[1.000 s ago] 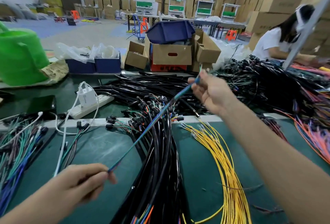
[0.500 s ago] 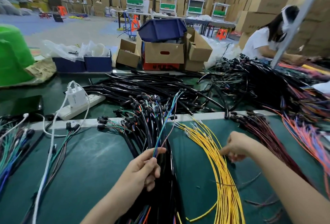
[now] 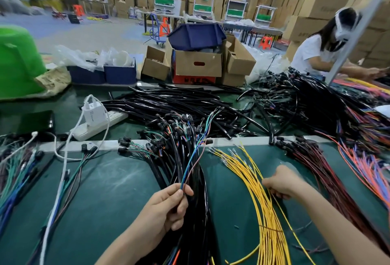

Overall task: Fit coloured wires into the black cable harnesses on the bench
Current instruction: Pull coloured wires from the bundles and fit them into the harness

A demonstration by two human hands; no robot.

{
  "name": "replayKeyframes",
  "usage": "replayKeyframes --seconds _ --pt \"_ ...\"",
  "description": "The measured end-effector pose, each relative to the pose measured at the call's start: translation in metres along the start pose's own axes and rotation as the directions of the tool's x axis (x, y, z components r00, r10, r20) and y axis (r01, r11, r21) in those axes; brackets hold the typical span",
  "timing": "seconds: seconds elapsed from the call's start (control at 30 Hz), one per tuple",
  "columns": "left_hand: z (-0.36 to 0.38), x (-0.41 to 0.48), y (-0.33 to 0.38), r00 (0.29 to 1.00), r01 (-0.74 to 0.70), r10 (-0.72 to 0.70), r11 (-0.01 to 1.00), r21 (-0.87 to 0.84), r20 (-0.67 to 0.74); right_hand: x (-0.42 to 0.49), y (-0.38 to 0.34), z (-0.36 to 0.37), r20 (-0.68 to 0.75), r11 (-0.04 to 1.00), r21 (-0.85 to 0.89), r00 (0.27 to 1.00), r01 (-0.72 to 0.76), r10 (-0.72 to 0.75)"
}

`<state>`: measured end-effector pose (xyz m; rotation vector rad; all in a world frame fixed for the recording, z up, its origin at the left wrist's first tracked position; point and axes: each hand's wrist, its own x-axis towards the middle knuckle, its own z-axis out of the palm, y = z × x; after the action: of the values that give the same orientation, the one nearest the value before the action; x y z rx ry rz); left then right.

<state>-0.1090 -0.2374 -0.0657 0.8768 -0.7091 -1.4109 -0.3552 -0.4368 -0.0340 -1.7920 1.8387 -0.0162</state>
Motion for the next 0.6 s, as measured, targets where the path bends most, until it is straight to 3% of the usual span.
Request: replayKeyframes --seconds 0.1,0.17,0.23,0.3,0.4,0.5,0.6 --pt "0.001 0.0 0.001 1.0 -0.013 0.013 1.0 -0.012 -0.013 -0.002 -0.002 0.003 -0.035 1.0 0.003 0.999 0.023 -0.023" --pt "0.001 0.0 0.001 1.0 -0.024 0.024 1.0 -0.016 -0.016 -0.004 -0.006 0.004 -0.062 0.996 -0.085 0.997 0.039 -0.044" --pt "0.001 -0.001 0.001 1.0 -0.029 0.029 1.0 -0.007 -0.01 -0.005 -0.013 -0.001 -0.134 0.984 -0.17 0.988 0.058 -0.081" --pt "0.001 -0.002 0.001 1.0 -0.021 0.021 0.999 0.035 -0.007 -0.005 -0.023 -0.015 -0.198 0.985 -0.147 0.973 0.092 -0.121" --pt "0.002 -0.001 0.002 0.999 0.032 -0.029 0.993 0.11 -0.033 -0.011 -0.047 -0.046 -0.228 0.949 0.231 0.96 0.213 -0.16" --pt "0.003 -0.001 0.003 0.997 0.062 -0.057 0.991 0.121 -0.042 -0.027 -0.076 -0.071 -0.3 0.683 0.626 0.925 0.376 -0.234" --pt "0.004 -0.001 0.003 0.996 0.089 -0.084 0.989 0.122 -0.038 -0.045 -0.103 -0.071 -0.279 0.485 0.771 0.904 0.413 -0.325"
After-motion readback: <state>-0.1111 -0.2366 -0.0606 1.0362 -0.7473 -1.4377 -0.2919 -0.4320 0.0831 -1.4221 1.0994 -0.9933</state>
